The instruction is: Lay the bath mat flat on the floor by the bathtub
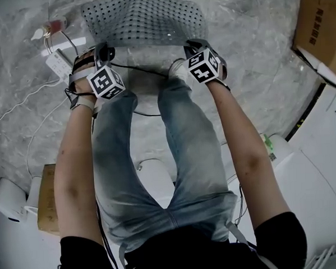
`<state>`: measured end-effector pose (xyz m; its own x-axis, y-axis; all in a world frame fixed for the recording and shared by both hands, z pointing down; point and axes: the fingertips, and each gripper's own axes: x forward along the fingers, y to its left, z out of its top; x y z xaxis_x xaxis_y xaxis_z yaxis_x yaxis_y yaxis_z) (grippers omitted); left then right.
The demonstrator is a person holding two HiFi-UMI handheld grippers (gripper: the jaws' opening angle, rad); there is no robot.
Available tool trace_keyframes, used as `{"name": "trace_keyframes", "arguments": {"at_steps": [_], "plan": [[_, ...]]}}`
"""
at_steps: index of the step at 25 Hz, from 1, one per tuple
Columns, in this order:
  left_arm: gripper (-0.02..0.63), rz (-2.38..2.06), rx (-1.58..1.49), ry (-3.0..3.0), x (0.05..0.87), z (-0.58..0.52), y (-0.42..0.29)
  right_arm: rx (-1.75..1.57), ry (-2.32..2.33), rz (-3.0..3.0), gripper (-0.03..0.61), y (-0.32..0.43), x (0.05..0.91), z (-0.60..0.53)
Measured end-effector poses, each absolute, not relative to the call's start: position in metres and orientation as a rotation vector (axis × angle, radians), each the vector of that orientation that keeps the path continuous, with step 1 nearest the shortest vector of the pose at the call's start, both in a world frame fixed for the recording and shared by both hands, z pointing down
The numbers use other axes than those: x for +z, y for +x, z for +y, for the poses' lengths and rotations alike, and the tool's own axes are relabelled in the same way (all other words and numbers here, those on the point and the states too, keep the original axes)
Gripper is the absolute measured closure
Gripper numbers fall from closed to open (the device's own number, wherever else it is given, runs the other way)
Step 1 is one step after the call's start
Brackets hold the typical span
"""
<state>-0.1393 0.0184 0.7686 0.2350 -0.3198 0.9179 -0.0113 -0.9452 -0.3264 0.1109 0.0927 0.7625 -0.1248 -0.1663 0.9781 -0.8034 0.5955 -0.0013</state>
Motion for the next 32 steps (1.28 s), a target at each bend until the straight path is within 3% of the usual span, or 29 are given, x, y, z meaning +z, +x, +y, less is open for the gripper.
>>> {"name": "trace_keyframes", "arguments": {"at_steps": [7, 16, 18, 22, 27, 32], "plan": [[0.572, 0.042, -1.867, -2.225, 0.842, 0.067, -0.162, 0.761, 0.775, -1.545, 0.525, 0.101, 0.824, 0.114], [0.562, 0.009, -2.041, -2.185, 0.895, 0.081, -0.173, 0.671, 0.728, -1.523, 0.522, 0.097, 0.862, 0.105], [0.524, 0.02, -2.117, -2.193, 0.905, 0.088, -0.18, 0.74, 0.733, -1.545, 0.5, 0.093, 0.867, 0.106], [0.441, 0.146, -2.199, -2.293, 0.901, 0.088, -0.188, 0.956, 0.757, -1.548, 0.29, 0.09, 0.868, 0.131], [0.317, 0.225, -2.234, -2.357, 0.88, 0.083, -0.194, 1.017, 0.824, -1.509, 0.29, 0.107, 0.848, 0.146], [0.304, 0.467, -2.241, -2.619, 0.831, 0.082, -0.182, 1.072, 0.941, -1.444, 0.29, 0.134, 0.802, 0.146]]}}
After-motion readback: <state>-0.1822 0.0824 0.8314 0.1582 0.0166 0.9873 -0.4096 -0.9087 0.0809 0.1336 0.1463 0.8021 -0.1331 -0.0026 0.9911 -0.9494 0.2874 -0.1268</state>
